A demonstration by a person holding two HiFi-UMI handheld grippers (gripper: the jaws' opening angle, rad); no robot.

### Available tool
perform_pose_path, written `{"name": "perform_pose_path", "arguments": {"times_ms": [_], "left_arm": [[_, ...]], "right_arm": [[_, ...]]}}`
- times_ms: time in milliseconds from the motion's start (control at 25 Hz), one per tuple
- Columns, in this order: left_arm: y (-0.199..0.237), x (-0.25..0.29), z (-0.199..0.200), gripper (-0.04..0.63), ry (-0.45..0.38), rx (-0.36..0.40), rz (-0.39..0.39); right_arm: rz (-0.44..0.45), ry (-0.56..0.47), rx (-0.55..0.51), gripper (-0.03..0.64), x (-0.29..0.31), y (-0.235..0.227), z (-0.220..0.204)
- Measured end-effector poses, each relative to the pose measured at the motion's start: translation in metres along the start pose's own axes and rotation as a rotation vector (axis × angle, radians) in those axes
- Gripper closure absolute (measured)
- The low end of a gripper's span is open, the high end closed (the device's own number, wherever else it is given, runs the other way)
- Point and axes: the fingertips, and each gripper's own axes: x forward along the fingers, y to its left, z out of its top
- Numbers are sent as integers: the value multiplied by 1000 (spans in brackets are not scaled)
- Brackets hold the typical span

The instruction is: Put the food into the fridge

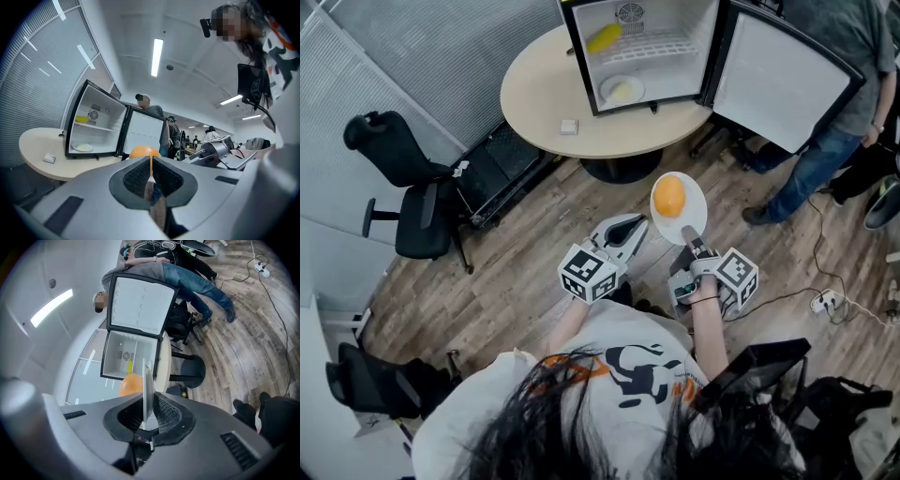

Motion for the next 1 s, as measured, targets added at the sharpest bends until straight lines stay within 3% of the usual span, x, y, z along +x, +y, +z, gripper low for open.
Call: {"name": "perform_pose_path", "arguments": {"times_ms": [560,1000], "left_arm": [[29,26,0,583,28,-13,-5],[105,82,19,583,31,-6,-42]], "right_arm": [[5,-17,32,577,29,2,26],[-15,-21,50,577,110,18,62]]}}
